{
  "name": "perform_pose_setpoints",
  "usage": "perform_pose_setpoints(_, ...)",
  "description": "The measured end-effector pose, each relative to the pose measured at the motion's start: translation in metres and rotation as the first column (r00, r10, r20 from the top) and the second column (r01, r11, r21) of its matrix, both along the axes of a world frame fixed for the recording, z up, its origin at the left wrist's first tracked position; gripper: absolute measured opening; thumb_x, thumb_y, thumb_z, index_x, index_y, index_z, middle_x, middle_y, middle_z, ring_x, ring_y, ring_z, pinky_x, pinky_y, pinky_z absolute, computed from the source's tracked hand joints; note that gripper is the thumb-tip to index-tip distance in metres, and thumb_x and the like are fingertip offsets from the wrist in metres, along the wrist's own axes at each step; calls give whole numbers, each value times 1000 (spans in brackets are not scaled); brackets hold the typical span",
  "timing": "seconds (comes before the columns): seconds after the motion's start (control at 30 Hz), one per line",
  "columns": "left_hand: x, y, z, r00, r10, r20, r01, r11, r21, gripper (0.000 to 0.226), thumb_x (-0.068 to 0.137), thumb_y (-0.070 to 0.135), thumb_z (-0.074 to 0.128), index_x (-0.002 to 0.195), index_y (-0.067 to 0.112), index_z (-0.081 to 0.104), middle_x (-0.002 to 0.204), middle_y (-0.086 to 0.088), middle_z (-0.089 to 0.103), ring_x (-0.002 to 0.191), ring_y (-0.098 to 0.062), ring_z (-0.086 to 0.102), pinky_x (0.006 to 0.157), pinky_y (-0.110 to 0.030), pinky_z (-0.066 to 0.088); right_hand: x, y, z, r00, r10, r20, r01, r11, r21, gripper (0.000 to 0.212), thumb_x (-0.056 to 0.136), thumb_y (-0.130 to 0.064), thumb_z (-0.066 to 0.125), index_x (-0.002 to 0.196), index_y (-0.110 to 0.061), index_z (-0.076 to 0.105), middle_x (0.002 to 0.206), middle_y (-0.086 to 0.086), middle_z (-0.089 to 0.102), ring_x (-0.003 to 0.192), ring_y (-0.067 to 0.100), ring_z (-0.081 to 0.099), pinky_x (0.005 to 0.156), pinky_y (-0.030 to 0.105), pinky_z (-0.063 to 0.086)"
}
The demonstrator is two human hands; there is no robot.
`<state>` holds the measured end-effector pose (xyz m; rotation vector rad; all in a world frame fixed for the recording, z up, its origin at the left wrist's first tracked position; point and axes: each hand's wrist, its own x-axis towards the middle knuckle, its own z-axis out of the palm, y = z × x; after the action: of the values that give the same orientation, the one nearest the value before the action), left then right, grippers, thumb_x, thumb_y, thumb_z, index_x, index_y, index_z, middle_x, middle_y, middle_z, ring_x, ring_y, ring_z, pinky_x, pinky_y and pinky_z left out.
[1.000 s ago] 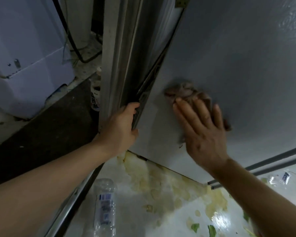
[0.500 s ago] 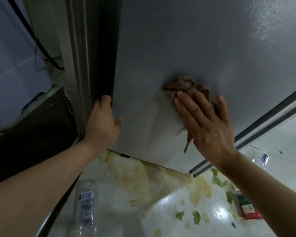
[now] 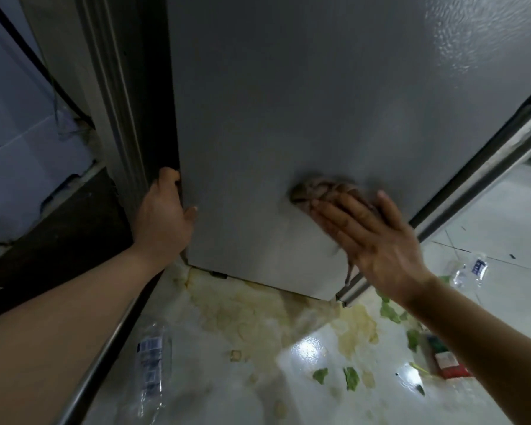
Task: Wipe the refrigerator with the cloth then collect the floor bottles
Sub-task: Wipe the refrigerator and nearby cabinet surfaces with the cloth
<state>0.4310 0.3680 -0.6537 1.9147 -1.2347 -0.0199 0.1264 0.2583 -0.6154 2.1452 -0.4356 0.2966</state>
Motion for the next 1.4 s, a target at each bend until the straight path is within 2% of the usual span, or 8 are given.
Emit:
perform_pose_setpoints(0.17,0,-5,-2,999,40,-11,-41,999,-24,38,82,10,65,112,2,44,103,-19,56,92,-33,55,77,-49,49,-13,-5,-15,965,99,241,-122,989,80,45,99,-4,35,143,-12,37,149,5,34,140,25,27,117,45,15)
perform_pose_setpoints(0.4,0,-4,-3,999,34,-30,-35,999,-21,36,84,13,64,112,5,43,106,-17,56,94,-32,55,79,-50,50,-33,4,-50,953,76,-293,-7,973,231,80,58,3,76,132,-18,52,137,5,53,129,26,46,113,45,26)
perform_pose_setpoints(0.5,1,-2,-5,999,25,-20,-25,1000,-9,39,83,13,65,114,6,43,106,-17,56,96,-31,55,79,-51,50,-37,-4,-14,974,188,-124,-166,971,169,35,87,1,56,116,-15,67,132,5,58,126,28,51,113,44,27)
perform_pose_setpoints(0.63,-2,0,-11,998,38,-49,-39,999,-22,43,83,13,65,119,10,42,113,-14,55,100,-29,54,79,-49,51,-58,-14,33,966,188,178,-191,982,1,29,98,-7,44,123,-11,59,132,6,58,116,31,46,99,39,27)
perform_pose_setpoints(0.77,-6,-1,-15,995,59,-85,-62,997,-40,46,83,13,65,123,15,40,116,-12,54,100,-28,54,79,-49,51,-53,-11,6,933,116,339,-164,980,116,28,92,-3,44,119,-6,50,118,13,46,99,32,46,85,40,37)
perform_pose_setpoints(1.07,-5,5,-23,992,-5,-123,8,1000,22,74,82,15,67,142,26,24,129,-7,48,113,-25,49,92,-49,47,-60,14,-79,958,-48,-284,139,941,309,44,67,-12,81,110,-14,69,114,7,65,102,29,63,90,41,53)
perform_pose_setpoints(1.23,-2,10,-42,973,20,-229,4,995,102,79,82,17,69,142,33,20,124,-3,51,109,-24,53,89,-44,47,-72,1,-38,996,46,74,-58,983,173,38,92,-5,46,129,-9,57,120,14,57,110,35,49,95,43,36)
perform_pose_setpoints(1.4,-2,-2,-57,975,30,-218,-19,998,52,71,80,10,68,135,23,26,118,-9,58,102,-27,57,81,-40,49,-62,-2,-54,969,4,248,-64,970,236,37,90,-2,46,127,-4,52,118,16,47,103,34,48,87,41,37)
